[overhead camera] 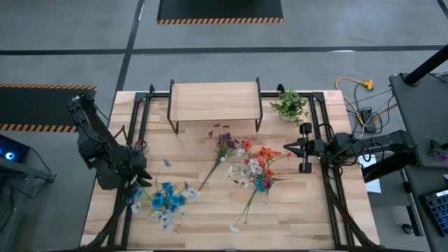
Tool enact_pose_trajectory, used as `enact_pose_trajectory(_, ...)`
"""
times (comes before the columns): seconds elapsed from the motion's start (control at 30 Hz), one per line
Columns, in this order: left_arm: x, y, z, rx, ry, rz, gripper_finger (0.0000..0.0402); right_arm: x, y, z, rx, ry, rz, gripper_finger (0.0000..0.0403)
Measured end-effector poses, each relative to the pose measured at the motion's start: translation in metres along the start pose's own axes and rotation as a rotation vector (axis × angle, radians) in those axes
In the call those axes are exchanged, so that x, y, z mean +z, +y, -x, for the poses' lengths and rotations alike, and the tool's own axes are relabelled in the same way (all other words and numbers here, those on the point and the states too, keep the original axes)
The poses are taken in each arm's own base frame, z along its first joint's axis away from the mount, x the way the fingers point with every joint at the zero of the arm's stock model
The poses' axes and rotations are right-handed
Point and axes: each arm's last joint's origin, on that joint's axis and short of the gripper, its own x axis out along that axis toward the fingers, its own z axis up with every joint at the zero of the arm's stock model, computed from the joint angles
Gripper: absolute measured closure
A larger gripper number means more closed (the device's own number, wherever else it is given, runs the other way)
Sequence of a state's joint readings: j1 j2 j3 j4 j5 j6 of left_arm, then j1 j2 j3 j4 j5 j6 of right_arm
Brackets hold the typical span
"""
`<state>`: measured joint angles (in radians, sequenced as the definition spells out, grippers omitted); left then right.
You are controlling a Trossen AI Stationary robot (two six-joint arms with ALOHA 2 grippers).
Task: Pick and place flowers into a vace then onto a shelf
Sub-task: Put the blue flowers into the transparent vase, then put the violet flowers into the transparent vase
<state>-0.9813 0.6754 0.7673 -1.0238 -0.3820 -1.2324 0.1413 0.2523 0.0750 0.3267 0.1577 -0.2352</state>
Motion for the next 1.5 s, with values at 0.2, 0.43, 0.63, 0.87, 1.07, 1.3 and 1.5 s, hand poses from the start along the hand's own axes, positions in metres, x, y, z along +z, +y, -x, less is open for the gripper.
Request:
enact_pose_trajectory(0.2,-0.003,0.008,0.001,0.067,0.050,0.037,0.0278,0.000,0.000,0.000,0.000,-0.001,0.000,0.0394)
enact_pose_trajectory(0.43,-0.009,0.022,0.003,0.216,0.119,0.187,0.0278,0.000,0.000,0.000,0.000,-0.002,0.000,0.0394)
enact_pose_trajectory(0.63,-0.014,0.028,0.006,0.290,0.246,0.302,0.0278,0.000,0.000,0.000,0.000,-0.002,-0.001,0.0394)
enact_pose_trajectory(0.87,-0.016,0.030,0.007,0.305,0.292,0.339,0.0278,0.000,0.000,0.000,0.000,-0.001,0.000,0.0394)
enact_pose_trajectory(1.07,-0.016,0.039,0.010,0.425,0.214,0.463,0.0278,0.000,0.000,0.000,0.000,-0.001,0.000,0.0394)
enact_pose_trajectory(1.3,-0.009,0.040,0.013,0.422,0.010,0.431,0.0278,0.000,0.000,0.000,0.000,-0.002,0.000,0.0394)
enact_pose_trajectory(1.5,0.018,0.030,0.037,0.325,-0.416,0.290,0.0278,0.000,0.000,0.000,-0.001,-0.005,-0.001,0.0394)
